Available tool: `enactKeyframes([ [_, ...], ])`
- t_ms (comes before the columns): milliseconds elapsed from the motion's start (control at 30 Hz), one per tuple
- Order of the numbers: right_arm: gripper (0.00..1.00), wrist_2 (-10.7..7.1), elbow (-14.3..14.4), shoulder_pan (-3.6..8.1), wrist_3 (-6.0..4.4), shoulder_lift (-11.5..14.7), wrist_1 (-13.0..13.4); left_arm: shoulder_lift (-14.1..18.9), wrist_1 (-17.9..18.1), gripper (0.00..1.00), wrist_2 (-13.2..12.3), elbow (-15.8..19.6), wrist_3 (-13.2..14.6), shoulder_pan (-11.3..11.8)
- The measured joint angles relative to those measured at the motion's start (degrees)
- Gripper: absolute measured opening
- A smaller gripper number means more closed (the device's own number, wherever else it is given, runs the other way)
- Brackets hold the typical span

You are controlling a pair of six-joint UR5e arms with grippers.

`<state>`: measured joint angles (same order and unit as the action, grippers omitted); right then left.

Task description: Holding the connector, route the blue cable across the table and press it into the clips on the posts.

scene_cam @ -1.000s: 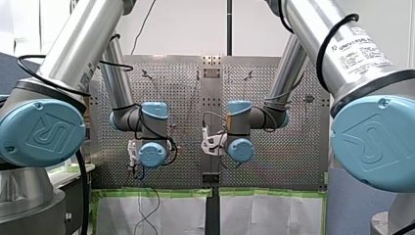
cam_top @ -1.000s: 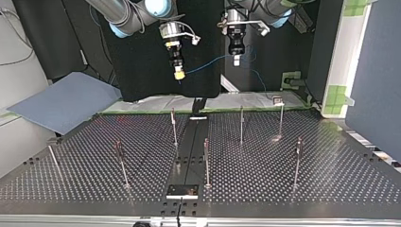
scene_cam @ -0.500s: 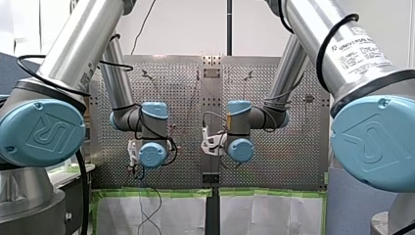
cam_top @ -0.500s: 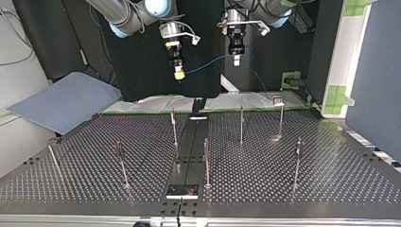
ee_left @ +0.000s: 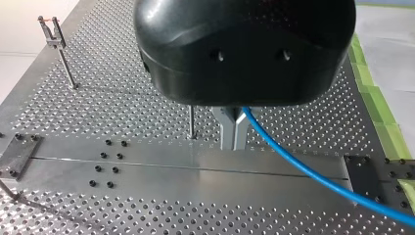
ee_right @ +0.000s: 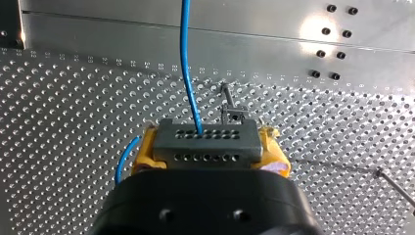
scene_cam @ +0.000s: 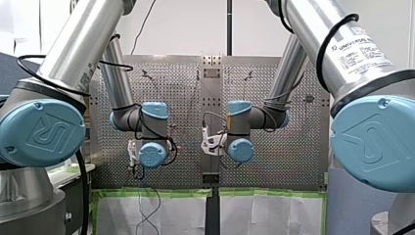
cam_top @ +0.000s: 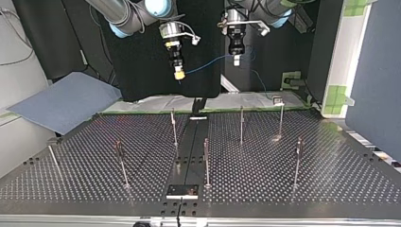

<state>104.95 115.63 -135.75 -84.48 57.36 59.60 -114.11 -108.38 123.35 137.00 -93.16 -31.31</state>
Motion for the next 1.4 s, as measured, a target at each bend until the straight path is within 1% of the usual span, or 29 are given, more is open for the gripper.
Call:
enactKeyframes([
  [567,0.00,0.04,-0.1,-0.05,0.11,-0.1,-0.2,0.1,0.1,0.00,0.0,0.0,0.1,0.0],
  [700,0.00,0.22,-0.6,-0.84,0.50,-1.4,-1.5,0.1,0.1,0.00,0.0,0.0,0.1,0.0],
  [900,0.00,0.26,-0.7,-1.12,0.61,-2.2,-4.1,0.1,0.1,0.00,0.0,0.0,0.1,0.0],
  [1200,0.00,0.36,-0.7,-1.21,0.56,-2.4,-4.9,-0.1,-0.2,0.00,0.3,0.3,0.1,-0.3],
  [1267,0.00,0.77,-0.6,-1.30,0.47,-2.8,-5.3,-0.3,-0.9,0.00,0.7,1.1,0.2,-0.5],
  [1400,0.00,2.44,-0.6,-1.39,0.38,-3.6,-7.1,-0.4,-1.7,0.00,1.0,3.0,0.2,-0.7],
])
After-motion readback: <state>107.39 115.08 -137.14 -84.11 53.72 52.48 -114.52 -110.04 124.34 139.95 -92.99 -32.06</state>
